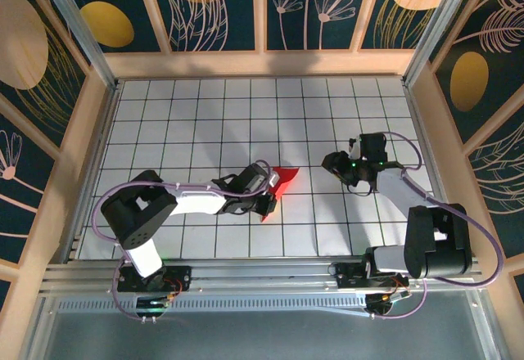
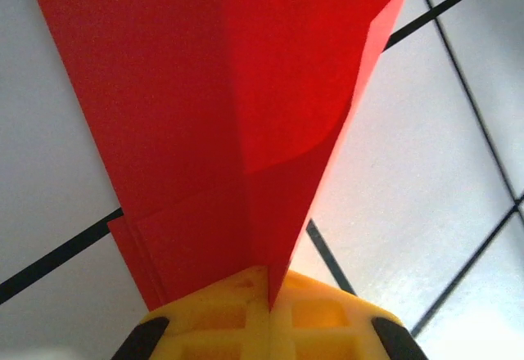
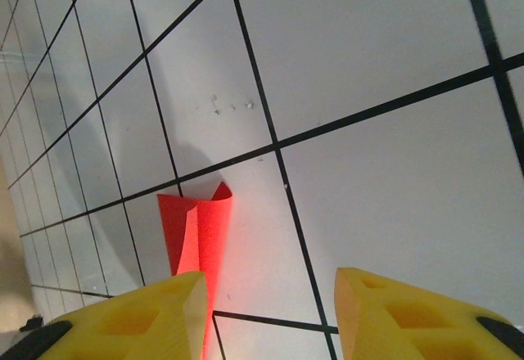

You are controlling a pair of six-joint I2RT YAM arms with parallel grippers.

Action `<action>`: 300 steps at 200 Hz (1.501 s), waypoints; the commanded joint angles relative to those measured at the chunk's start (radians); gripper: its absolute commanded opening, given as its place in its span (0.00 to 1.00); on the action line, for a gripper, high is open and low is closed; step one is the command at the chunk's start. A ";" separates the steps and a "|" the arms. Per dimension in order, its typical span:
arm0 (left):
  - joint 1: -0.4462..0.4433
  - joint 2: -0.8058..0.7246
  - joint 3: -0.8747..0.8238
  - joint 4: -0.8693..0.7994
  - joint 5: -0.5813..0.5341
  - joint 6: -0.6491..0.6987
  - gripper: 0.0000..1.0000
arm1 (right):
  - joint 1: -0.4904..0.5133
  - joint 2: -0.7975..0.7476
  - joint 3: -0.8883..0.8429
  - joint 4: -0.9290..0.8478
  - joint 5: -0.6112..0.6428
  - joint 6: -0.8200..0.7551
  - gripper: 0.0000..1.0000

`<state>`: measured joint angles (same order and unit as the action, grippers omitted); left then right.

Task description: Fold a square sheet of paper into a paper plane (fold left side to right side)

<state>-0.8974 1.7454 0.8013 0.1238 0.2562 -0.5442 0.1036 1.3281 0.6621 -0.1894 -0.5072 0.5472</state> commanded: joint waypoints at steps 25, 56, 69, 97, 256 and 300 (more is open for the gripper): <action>0.060 0.030 -0.049 0.212 0.228 -0.107 0.00 | 0.031 -0.036 -0.055 0.075 -0.062 -0.011 0.47; 0.078 0.056 -0.057 0.257 0.272 -0.141 0.00 | 0.097 -0.044 -0.090 0.145 -0.042 0.039 0.47; 0.083 0.065 -0.061 0.277 0.284 -0.154 0.00 | 0.132 -0.043 -0.100 0.171 -0.019 0.064 0.47; 0.091 0.079 -0.071 0.322 0.305 -0.190 0.00 | 0.207 -0.038 -0.117 0.234 0.034 0.122 0.45; 0.125 0.143 -0.127 0.533 0.386 -0.345 0.00 | 0.370 0.025 -0.186 0.446 0.152 0.298 0.42; 0.127 0.155 -0.128 0.546 0.396 -0.350 0.00 | 0.396 0.069 -0.170 0.462 0.168 0.303 0.42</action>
<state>-0.7784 1.8771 0.6823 0.6205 0.6228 -0.8848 0.4854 1.3720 0.4751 0.2352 -0.3691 0.8360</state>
